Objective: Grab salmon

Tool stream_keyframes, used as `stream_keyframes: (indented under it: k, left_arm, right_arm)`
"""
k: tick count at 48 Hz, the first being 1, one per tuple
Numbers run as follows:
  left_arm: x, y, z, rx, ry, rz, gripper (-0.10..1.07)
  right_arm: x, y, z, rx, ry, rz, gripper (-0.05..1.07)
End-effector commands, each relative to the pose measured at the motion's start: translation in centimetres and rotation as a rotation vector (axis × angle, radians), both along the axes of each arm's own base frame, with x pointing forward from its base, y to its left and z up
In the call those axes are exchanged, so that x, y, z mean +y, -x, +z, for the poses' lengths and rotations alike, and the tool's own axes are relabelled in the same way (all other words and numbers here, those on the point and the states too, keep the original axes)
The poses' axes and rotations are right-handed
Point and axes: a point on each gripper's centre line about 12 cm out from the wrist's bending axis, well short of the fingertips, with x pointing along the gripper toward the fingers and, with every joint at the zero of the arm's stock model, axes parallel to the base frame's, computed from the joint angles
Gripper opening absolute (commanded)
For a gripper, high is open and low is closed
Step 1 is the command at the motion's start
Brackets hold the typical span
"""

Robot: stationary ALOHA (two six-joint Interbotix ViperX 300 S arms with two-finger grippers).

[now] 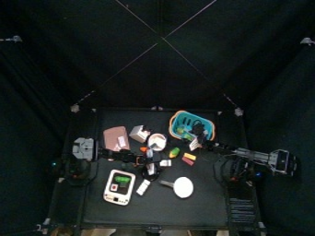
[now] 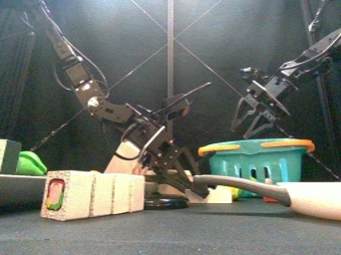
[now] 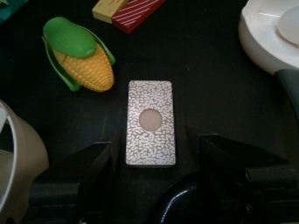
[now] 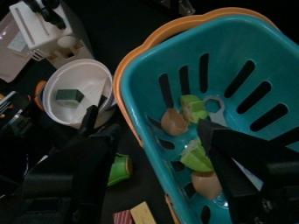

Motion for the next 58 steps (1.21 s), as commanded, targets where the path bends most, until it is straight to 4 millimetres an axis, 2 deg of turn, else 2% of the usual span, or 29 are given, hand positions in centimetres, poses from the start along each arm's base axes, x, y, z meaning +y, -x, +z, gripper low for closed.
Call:
stream_keyframes:
  k: [1, 8, 15, 22, 29, 33, 37, 48, 58]
  left_arm:
    - [-0.2, -0.6, 2.8, -0.07, -0.007, -0.007, 0.94]
    - [-0.7, -0.1, 4.9, -0.116, -0.019, -0.023, 0.94]
    - [-1.5, 0.9, 6.7, -0.15, -0.042, -0.052, 0.94]
    - [-3.1, 2.4, 8.0, -0.192, -0.051, -0.094, 0.93]
    - [-5.1, 4.3, 8.8, -0.292, -0.049, -0.145, 0.93]
    - [-5.5, 5.8, 8.8, -0.343, -0.041, -0.152, 0.93]
    - [-5.4, 7.1, 8.4, -0.358, -0.027, -0.134, 0.93]
    - [-5.0, 10.0, 6.4, -0.294, 0.015, -0.063, 0.93]
    - [-6.6, 11.7, 5.5, -0.264, 0.022, -0.112, 0.93]
  right_arm:
    - [0.0, -0.5, 1.5, -0.038, 0.024, 0.015, 1.0]
    - [0.1, -0.6, 2.2, -0.06, 0.028, 0.016, 1.0]
    - [1.0, -0.5, 4.4, -0.14, 0.04, 0.036, 1.0]
    - [3.7, -0.4, 6.0, -0.22, 0.024, 0.116, 1.0]
    - [7.3, 0.4, 6.9, -0.292, -0.016, 0.225, 1.0]
    - [8.2, 0.9, 7.2, -0.316, -0.06, 0.223, 1.0]
    - [8.5, 1.3, 6.9, -0.304, -0.123, 0.179, 1.0]
    - [8.8, 1.6, 4.0, -0.131, -0.237, 0.038, 1.0]
    - [10.9, 0.5, 2.0, -0.039, -0.297, 0.082, 1.0]
